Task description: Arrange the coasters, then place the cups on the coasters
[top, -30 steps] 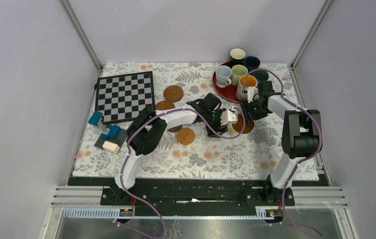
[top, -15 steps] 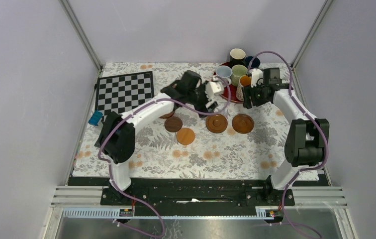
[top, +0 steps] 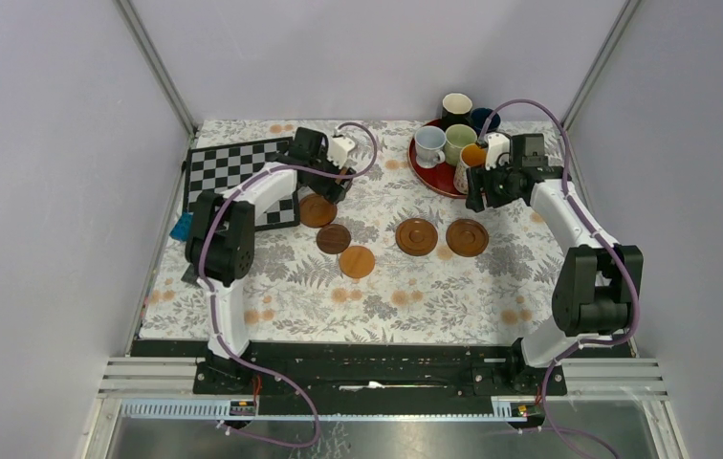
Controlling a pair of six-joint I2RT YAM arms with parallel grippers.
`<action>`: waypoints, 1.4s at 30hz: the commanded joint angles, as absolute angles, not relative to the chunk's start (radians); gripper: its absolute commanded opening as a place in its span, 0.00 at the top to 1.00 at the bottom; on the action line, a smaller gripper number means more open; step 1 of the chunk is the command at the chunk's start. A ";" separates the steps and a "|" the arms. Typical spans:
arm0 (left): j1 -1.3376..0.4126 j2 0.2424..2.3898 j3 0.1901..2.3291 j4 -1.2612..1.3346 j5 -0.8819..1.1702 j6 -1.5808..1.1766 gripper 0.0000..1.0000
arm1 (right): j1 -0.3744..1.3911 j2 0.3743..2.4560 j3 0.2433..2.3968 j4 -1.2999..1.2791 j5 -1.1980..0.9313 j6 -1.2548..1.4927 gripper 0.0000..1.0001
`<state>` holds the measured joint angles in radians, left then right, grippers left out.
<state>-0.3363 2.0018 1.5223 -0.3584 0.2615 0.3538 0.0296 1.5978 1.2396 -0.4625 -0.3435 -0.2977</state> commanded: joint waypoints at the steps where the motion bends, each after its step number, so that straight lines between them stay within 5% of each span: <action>1: -0.341 2.025 1.564 -0.354 0.237 0.337 0.24 | 0.024 1.548 1.219 -0.462 -0.357 -0.286 0.29; 42: -0.465 1.644 0.925 -0.522 0.407 0.285 0.41 | 0.023 1.557 1.200 -0.449 -0.365 -0.305 0.29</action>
<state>-0.4545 1.6951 0.9901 -0.4099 0.3595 0.2943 0.0296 1.5898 1.1992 -0.4587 -0.3531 -0.2932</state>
